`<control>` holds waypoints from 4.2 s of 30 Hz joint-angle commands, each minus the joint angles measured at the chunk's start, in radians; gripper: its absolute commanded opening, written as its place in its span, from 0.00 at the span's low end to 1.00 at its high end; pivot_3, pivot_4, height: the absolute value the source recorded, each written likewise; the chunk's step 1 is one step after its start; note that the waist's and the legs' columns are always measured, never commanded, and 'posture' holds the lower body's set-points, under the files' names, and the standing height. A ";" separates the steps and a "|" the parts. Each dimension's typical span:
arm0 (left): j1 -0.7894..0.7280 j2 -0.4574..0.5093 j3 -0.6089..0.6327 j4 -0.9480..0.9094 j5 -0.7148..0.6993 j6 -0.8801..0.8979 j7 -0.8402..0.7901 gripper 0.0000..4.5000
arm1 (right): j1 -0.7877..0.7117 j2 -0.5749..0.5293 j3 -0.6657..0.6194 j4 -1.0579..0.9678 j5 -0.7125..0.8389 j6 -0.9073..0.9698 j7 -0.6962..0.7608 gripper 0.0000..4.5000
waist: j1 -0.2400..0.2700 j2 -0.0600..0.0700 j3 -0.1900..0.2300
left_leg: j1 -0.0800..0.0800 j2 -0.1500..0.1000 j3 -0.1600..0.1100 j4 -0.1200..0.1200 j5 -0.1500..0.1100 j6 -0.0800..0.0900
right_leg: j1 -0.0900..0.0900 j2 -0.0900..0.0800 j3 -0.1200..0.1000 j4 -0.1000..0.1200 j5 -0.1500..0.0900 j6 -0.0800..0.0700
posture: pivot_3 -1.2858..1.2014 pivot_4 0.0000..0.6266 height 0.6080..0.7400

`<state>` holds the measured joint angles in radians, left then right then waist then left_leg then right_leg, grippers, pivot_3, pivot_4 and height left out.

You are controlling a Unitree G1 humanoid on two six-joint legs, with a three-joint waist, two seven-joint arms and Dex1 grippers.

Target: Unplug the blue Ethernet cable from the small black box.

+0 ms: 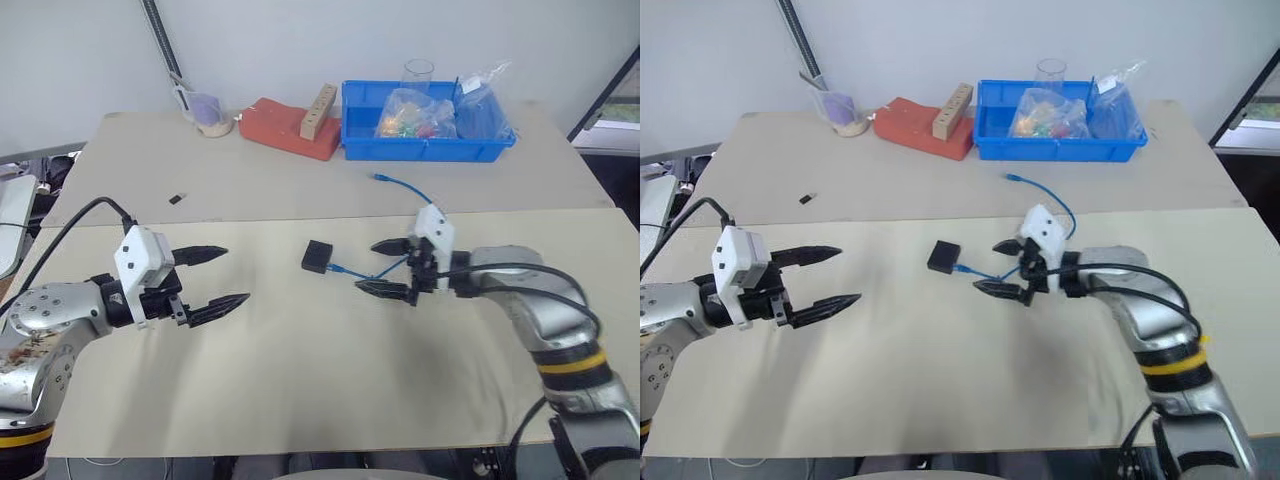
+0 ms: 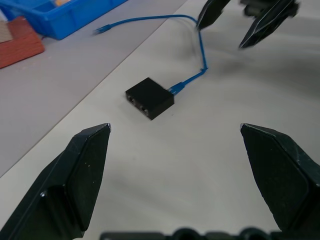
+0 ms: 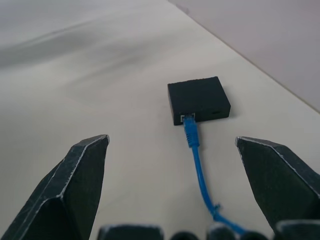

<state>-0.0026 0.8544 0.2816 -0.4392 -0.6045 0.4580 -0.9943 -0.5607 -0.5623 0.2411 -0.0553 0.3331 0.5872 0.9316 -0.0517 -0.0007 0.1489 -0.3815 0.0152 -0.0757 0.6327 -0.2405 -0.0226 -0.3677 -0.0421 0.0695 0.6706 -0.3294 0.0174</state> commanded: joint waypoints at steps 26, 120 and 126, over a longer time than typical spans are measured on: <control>-0.009 -0.012 0.086 0.041 -0.246 0.253 0.086 1.00 | -0.261 0.073 0.102 0.523 -0.378 -0.889 0.161 0.00 | 0.009 0.000 0.001 | 0.002 0.000 0.000 0.001 0.000 0.000 | -0.002 -0.001 -0.001 0.005 0.000 0.000 | 0.52 0.24 1.00; -0.561 -0.155 -0.265 0.322 -0.072 0.181 -0.269 0.11 | -0.476 0.050 0.057 0.258 0.094 0.187 0.469 0.56 | 0.006 0.000 0.001 | -0.003 -0.001 -0.003 0.004 0.003 -0.004 | -0.003 0.000 -0.004 0.008 0.000 0.000 | 0.52 0.24 1.00; -0.563 -0.159 -0.264 0.311 -0.079 0.187 -0.264 0.11 | -0.464 0.046 0.074 0.256 0.075 0.164 0.502 0.12 | 0.006 0.000 0.001 | -0.003 -0.001 -0.003 0.004 0.003 -0.004 | -0.003 0.000 -0.004 0.008 0.000 0.000 | 0.52 0.24 1.00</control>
<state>-0.5462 0.6968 0.0062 -0.0816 -0.6674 0.6568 -1.2521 -1.0094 -0.5169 0.3152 0.2192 0.4143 0.7783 1.4248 -0.0455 -0.0011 0.1500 -0.3849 0.0144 -0.0786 0.6370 -0.2379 -0.0263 -0.3712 -0.0420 0.0659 0.6791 -0.3295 0.0174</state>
